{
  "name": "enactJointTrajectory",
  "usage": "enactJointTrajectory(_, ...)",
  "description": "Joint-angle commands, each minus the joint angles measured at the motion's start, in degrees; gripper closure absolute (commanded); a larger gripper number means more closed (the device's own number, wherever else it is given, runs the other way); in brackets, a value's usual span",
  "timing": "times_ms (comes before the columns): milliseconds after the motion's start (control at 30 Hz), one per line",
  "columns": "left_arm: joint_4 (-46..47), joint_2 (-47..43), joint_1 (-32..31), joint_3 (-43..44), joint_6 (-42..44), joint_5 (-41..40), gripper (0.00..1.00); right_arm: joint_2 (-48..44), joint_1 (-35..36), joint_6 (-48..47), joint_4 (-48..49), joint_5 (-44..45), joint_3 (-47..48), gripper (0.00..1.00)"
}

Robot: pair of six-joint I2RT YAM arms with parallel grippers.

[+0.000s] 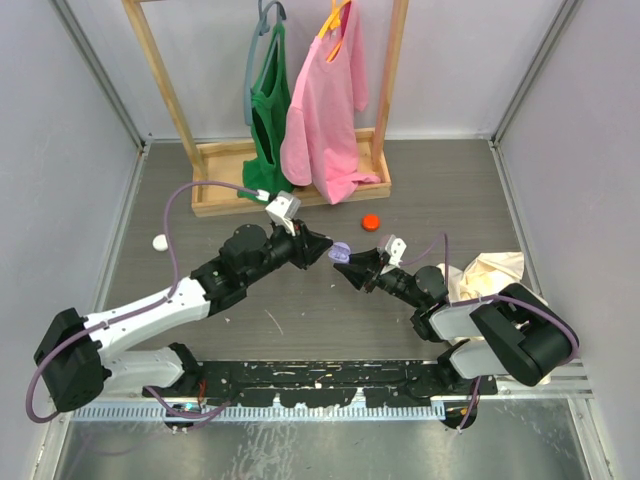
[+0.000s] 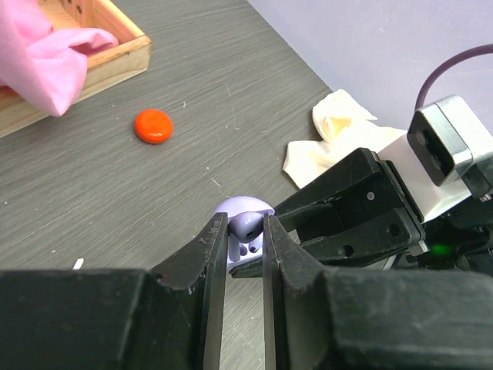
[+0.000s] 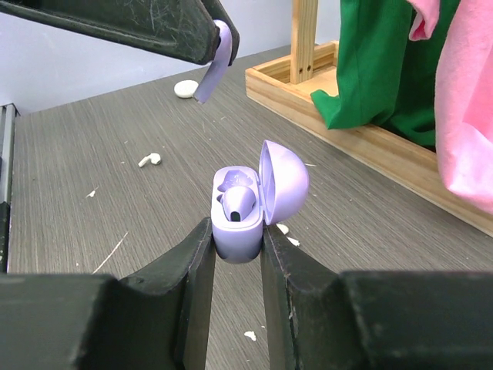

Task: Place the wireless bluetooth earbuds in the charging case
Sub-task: Place the earbud in the charging case.

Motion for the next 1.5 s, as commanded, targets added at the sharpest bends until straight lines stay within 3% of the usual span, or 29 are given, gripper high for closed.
enactJointTrajectory(0,9.32,0.67,-0.68,-0.27,2.36,1.54,0.79,-0.80,0.34,0.43,5.61,-0.21,0.49,0.99)
enactJointTrajectory(733,19.68,6.28,-1.55,-3.99,1.61,2.16,0.79,-1.33,0.34,1.03,6.83,0.24,-0.18,0.99)
enactJointTrajectory(1467,20.42,6.23,-2.71,-6.54,1.41,0.77,0.79,-1.53,0.34,0.81,7.01,1.16,-0.45,0.99)
